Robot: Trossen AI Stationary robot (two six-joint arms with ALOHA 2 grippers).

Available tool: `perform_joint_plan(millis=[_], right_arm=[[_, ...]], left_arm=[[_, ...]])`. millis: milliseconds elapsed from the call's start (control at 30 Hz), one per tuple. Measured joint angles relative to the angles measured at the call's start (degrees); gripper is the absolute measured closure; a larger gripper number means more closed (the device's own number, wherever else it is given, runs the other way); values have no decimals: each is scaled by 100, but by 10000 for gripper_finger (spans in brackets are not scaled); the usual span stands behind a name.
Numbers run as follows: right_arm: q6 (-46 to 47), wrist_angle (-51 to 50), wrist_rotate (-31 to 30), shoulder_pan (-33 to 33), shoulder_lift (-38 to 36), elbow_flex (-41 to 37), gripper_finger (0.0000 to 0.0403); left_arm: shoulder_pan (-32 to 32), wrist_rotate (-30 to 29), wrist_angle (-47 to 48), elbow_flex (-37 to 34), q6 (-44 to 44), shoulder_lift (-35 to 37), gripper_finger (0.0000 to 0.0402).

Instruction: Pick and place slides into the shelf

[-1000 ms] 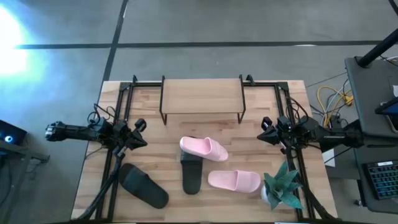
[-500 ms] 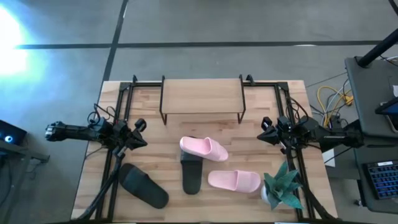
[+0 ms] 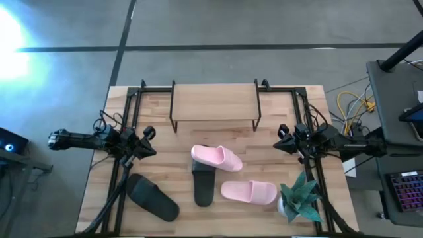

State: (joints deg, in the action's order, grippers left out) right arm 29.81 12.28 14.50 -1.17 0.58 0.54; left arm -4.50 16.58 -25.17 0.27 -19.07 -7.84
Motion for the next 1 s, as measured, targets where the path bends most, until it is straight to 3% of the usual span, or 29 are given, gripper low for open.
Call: perform_joint_plan(millis=[367,500,667,833,1000], right_arm=[[-1,6,-29,2,-2,0,394],[131,19,-438,1,0,0,394],[1379,41,-887,2,0,0,394],[3276,44,-1430,1,0,0,394],[3611,534,-1193,35,0,0,394]], left_arm=[[-1,2,0,0,0,0,402],[1,2,0,0,0,0,402],[1,0,0,0,0,0,402],[-2,1,0,0,0,0,402],[1,1,0,0,0,0,402]])
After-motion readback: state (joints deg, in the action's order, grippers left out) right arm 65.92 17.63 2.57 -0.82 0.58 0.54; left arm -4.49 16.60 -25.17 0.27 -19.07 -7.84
